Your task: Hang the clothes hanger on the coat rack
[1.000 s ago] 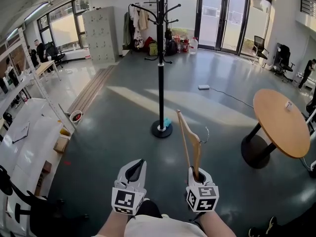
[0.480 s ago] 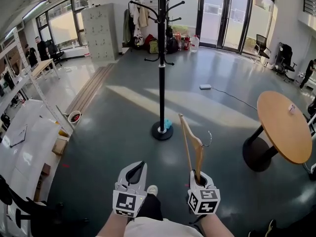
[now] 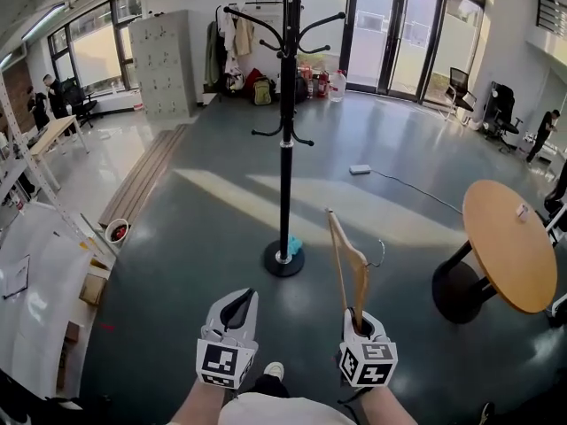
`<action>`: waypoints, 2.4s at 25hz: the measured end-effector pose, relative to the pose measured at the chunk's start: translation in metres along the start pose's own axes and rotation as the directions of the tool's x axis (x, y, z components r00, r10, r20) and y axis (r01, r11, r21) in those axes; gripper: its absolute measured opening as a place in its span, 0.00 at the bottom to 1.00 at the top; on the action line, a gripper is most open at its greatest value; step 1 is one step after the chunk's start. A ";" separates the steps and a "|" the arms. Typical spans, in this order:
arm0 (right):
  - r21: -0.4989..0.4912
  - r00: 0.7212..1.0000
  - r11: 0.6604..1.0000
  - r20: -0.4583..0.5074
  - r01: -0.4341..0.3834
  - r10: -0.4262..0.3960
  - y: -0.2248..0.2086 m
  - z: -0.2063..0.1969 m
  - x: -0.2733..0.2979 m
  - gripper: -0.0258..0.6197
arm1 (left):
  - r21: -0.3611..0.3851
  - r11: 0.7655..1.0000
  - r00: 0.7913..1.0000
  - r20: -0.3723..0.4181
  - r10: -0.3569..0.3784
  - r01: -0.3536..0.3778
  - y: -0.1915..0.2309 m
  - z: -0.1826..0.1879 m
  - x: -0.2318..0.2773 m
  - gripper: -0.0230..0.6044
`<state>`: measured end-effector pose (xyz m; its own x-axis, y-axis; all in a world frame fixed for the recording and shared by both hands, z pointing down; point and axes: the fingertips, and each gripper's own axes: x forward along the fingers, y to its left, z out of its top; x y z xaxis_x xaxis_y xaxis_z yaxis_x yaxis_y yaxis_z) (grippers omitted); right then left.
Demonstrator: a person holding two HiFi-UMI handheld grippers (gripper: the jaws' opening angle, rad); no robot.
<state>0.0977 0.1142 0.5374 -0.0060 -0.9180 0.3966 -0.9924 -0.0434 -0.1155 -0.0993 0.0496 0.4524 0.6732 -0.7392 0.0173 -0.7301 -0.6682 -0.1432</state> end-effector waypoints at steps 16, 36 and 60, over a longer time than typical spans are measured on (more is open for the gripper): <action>0.049 0.996 0.995 0.004 0.090 -0.091 -0.020 0.083 0.134 0.08 | -0.028 0.999 0.999 -0.004 -0.033 0.033 0.116 -0.002 0.119 0.04; -0.058 0.995 0.998 0.098 -0.005 0.011 -0.094 0.236 0.317 0.08 | -0.009 0.997 0.996 0.050 0.078 -0.078 0.175 0.018 0.288 0.04; -0.188 0.979 0.970 0.099 -0.158 0.178 -0.065 0.416 0.472 0.08 | 0.008 0.982 0.981 -0.053 0.186 -0.186 0.224 -0.012 0.328 0.04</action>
<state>0.2102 -0.4797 0.3535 -0.1707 -0.9455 0.2772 -0.9843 0.1766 -0.0038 -0.0434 -0.3429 0.4379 0.5182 -0.8542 0.0426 -0.8416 -0.5182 -0.1523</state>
